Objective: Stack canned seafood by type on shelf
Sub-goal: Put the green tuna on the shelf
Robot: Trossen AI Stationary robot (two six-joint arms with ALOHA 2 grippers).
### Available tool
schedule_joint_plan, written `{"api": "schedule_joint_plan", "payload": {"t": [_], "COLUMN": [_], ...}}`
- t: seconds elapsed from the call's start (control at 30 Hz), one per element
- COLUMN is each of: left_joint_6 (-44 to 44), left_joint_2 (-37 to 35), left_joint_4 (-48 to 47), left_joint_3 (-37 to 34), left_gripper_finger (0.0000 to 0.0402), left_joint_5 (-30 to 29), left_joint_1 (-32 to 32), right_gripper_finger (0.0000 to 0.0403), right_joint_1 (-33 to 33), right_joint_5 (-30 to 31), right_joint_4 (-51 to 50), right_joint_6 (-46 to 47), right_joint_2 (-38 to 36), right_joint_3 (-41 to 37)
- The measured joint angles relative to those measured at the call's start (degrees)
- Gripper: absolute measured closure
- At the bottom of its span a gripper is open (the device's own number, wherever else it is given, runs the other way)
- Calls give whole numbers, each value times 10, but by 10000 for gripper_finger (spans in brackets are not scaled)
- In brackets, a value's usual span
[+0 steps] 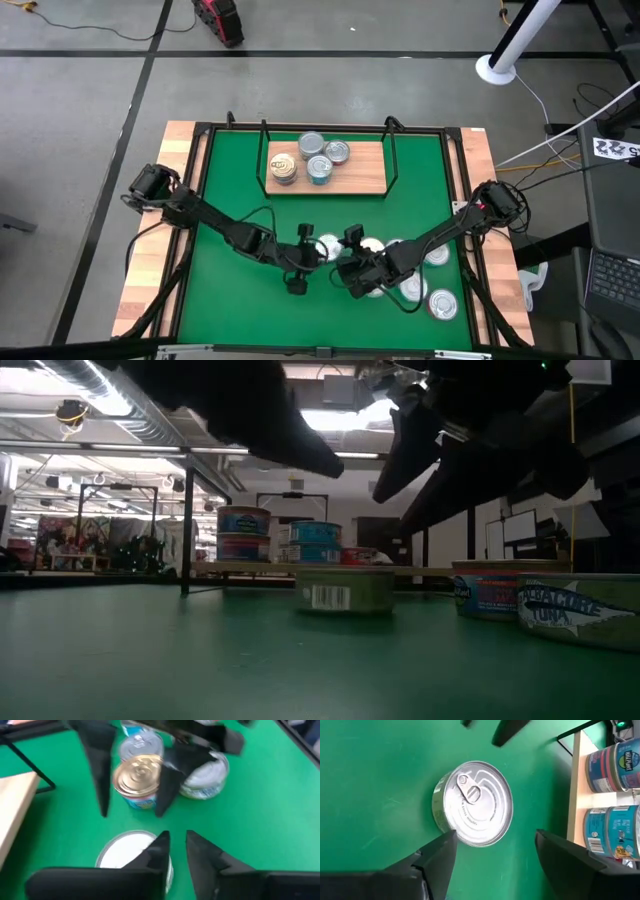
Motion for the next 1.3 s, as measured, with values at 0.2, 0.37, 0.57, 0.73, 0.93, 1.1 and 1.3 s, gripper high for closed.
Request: {"api": "schedule_joint_plan", "payload": {"t": [0.2,0.37,0.57,0.73,0.93,1.1,1.3], "left_joint_6": [45,107,140,162,190,192,236], "left_joint_2": [20,48,68,79,81,80,80], "left_joint_4": [-21,-25,-31,-39,-87,-103,-104], "left_joint_3": [0,0,0,0,0,1,1], "left_gripper_finger": [280,267,272,274,275,275,319], "left_joint_5": [0,-1,-18,-23,-45,-51,-68], "left_joint_1": [-10,-8,1,8,12,11,11], "right_gripper_finger": [134,134,134,134,134,134,134], "right_joint_1": [0,0,1,1,0,0,0], "right_joint_5": [-9,-54,-73,-73,-73,-73,-73], "right_joint_4": [10,15,15,16,17,19,36], "right_joint_6": [-1,-1,-1,-1,-1,-1,-1], "right_joint_2": [0,0,0,0,0,0,0], "right_joint_3": [0,0,0,0,0,0,0]}}
